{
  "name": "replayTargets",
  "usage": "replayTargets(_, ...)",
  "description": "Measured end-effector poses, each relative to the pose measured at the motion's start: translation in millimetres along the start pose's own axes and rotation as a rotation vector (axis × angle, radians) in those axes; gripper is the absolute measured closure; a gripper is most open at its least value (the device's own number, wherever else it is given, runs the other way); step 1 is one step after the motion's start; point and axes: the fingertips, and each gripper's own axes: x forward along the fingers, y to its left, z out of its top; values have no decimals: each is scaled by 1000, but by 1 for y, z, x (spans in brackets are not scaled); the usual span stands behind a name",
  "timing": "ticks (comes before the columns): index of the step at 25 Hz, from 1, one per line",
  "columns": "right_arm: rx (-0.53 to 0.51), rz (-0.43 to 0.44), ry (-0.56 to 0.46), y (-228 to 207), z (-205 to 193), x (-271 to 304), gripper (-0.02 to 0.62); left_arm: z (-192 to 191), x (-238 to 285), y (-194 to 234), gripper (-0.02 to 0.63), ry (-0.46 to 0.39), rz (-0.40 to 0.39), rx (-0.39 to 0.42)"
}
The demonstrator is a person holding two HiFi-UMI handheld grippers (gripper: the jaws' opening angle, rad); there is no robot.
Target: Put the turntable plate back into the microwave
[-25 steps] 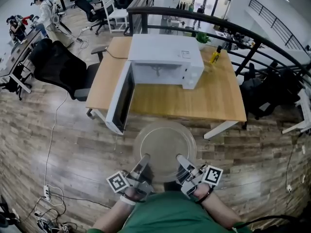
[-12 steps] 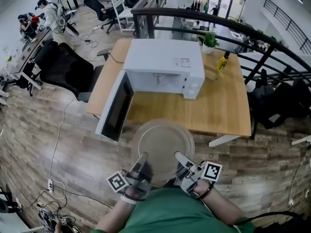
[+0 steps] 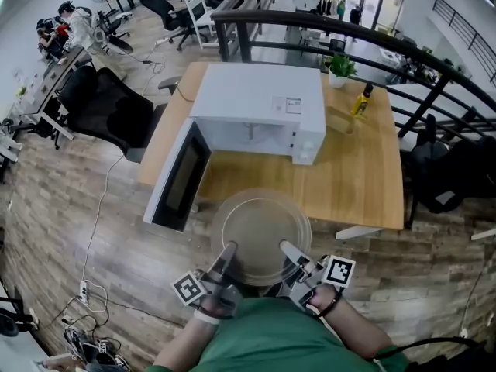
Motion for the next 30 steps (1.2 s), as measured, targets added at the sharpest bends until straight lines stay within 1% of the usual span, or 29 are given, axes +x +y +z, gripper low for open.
replayTargets(4, 2, -15, -3, -9, 17, 9, 558, 7, 19, 11, 571, 12, 16, -14)
replayTargets(9, 1, -44, -32, -22, 44, 26, 558, 22, 53, 27, 571, 43, 18, -34)
replayTargets(13, 0, -85, -48, -34, 68, 49, 558, 44, 84, 40, 571, 67, 14, -57)
replayTargets(17, -11, -93, -65, -44, 90, 80, 558, 72, 109, 55, 571, 85, 18, -64)
replayTargets(23, -15, -67, -74, -61, 106, 126, 560, 116, 133, 71, 571, 87, -5, -72)
replayTargets(26, -27, -70, -74, -68, 111, 139, 561, 127, 140, 82, 571, 94, -5, -86)
replayTargets(30, -21, -98, -80, -74, 115, 147, 561, 134, 146, 91, 571, 110, 0, -95)
